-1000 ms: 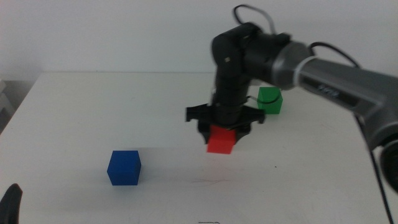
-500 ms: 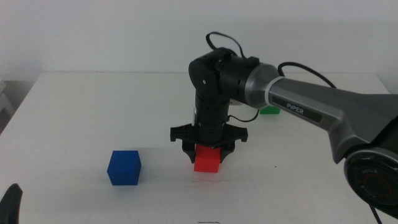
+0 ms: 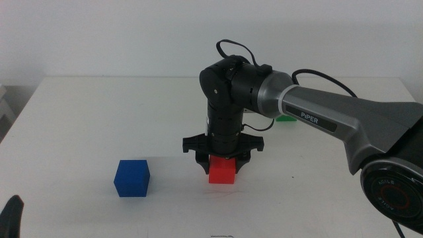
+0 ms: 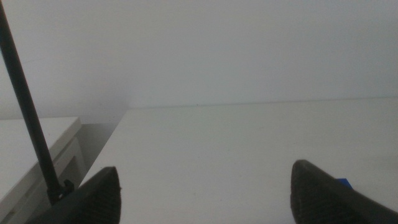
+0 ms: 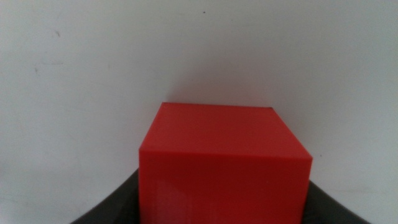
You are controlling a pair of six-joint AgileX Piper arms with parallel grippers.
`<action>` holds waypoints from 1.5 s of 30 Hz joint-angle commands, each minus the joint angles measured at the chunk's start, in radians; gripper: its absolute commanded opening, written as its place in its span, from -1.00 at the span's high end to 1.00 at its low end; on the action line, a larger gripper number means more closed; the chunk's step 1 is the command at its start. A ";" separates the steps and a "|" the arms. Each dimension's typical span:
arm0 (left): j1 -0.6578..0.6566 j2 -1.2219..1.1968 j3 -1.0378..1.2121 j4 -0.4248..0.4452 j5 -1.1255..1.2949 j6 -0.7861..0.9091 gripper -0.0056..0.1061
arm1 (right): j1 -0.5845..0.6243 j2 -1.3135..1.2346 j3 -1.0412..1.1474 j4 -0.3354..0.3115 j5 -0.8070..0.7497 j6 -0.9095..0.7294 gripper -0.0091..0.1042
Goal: Stack red cubes first, then green, then blue cubes in a specific spot.
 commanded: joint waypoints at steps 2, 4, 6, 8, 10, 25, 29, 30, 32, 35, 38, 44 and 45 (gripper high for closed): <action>-0.002 -0.020 -0.003 -0.005 -0.077 -0.012 -0.78 | 0.002 -0.053 -0.025 -0.017 0.083 -0.001 0.75; -0.002 -0.020 -0.003 -0.005 -0.077 -0.012 -0.78 | 0.002 -0.053 -0.025 -0.020 0.083 -0.025 0.28; -0.002 -0.020 -0.003 -0.005 -0.077 -0.012 -0.78 | 0.002 -0.053 -0.025 -0.020 0.082 -0.055 0.05; -0.002 -0.020 -0.003 -0.005 -0.077 -0.012 -0.78 | 0.002 -0.053 -0.025 -0.022 0.082 -0.062 -0.17; -0.002 -0.020 -0.003 -0.005 -0.077 -0.012 -0.78 | 0.002 -0.053 -0.025 -0.027 0.082 -0.060 -0.39; -0.002 -0.020 -0.003 -0.005 -0.077 -0.012 -0.78 | 0.010 -0.305 -0.084 -0.176 0.083 -0.137 -0.82; -0.002 -0.020 -0.003 -0.005 -0.077 -0.012 -0.78 | -0.022 -0.372 -0.084 -0.237 0.083 -0.140 -0.82; -0.002 -0.020 -0.003 -0.005 -0.077 -0.012 -0.78 | -0.040 -0.384 -0.084 -0.237 0.082 -0.146 -0.82; -0.002 -0.020 -0.003 -0.005 -0.077 -0.012 -0.78 | -0.076 -0.399 -0.084 -0.236 0.071 -0.167 -0.82; -0.002 -0.020 -0.003 -0.005 -0.077 -0.012 -0.78 | -0.140 -0.402 -0.084 -0.230 0.053 -0.216 -0.82; -0.002 -0.020 -0.003 -0.005 -0.077 -0.012 -0.78 | -0.207 -0.395 -0.084 -0.223 0.022 -0.273 -0.82; -0.002 -0.020 -0.003 -0.005 -0.077 -0.012 -0.78 | -0.333 -0.368 -0.084 -0.218 -0.058 -0.301 -0.82; -0.002 -0.020 -0.003 -0.005 -0.077 -0.012 -0.78 | -0.344 -0.358 -0.084 -0.211 -0.074 -0.314 -0.82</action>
